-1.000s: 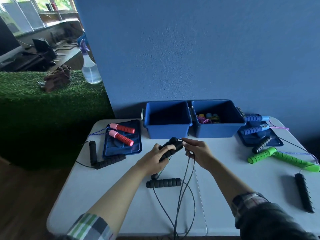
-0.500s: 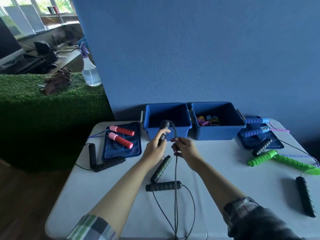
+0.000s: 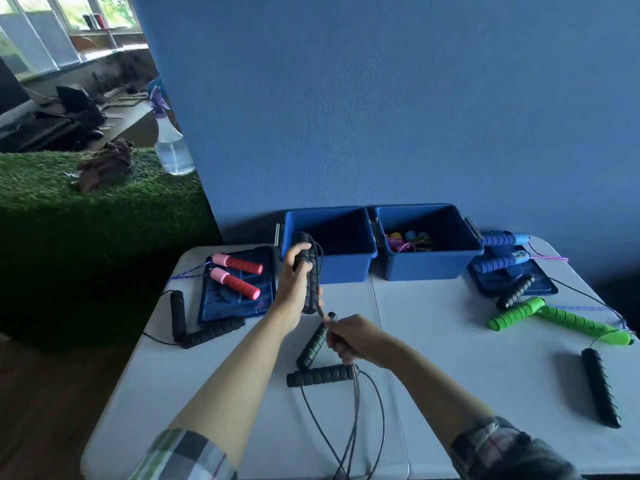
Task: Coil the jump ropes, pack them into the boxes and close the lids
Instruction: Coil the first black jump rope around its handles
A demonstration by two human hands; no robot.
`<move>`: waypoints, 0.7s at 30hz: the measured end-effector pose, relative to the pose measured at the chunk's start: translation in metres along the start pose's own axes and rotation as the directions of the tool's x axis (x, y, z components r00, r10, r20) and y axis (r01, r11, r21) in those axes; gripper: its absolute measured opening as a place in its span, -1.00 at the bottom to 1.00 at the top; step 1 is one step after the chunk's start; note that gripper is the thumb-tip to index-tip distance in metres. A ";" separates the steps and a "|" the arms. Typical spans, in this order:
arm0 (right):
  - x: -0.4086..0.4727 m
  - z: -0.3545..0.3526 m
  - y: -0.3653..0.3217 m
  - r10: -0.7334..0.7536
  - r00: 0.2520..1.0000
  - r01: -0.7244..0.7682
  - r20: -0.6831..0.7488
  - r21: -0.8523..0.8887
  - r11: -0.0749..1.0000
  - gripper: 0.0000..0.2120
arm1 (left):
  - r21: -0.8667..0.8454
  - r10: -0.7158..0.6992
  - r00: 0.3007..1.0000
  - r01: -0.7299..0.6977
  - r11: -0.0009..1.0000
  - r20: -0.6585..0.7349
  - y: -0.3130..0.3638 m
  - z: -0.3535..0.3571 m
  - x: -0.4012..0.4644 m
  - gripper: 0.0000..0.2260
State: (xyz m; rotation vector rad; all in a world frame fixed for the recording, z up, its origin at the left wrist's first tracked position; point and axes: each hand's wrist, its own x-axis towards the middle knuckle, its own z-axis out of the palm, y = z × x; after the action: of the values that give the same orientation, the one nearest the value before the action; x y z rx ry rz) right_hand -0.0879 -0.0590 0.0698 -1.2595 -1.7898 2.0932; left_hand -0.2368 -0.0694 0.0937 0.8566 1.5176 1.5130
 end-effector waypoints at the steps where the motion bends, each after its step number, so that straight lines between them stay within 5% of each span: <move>1: -0.001 -0.003 0.002 -0.028 0.999 0.028 -0.020 -0.037 0.999 -0.59 | 0.006 0.005 1.000 -0.005 1.000 -0.005 0.000 -0.001 -0.001 -0.71; 6: -0.016 -0.016 -0.013 -0.122 0.992 0.124 0.032 -0.402 0.907 -0.73 | 0.098 0.098 0.993 -0.092 0.991 -0.059 0.011 -0.012 0.004 -0.68; 11: -0.036 -0.034 -0.022 -0.041 0.998 0.058 0.054 -0.386 0.921 -0.60 | 0.241 0.194 0.968 -0.153 0.958 -0.156 0.023 -0.042 0.020 -0.69; 15: -0.047 -0.048 -0.029 -0.201 0.978 0.109 -0.048 -0.708 0.698 -0.68 | 0.615 0.474 0.876 -0.421 0.666 0.086 0.013 -0.060 0.022 -0.77; 21: -0.059 -0.074 -0.043 -0.344 0.936 0.114 -0.074 -0.862 0.495 -0.80 | 0.695 0.264 0.760 -0.650 0.309 0.593 -0.005 -0.057 0.002 -0.65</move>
State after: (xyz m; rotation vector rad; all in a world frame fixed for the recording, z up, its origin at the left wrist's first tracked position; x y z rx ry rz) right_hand -0.0203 -0.0232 0.1396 -1.2056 -2.7746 0.7752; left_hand -0.2879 -0.0932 0.0862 2.2720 1.8038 0.6502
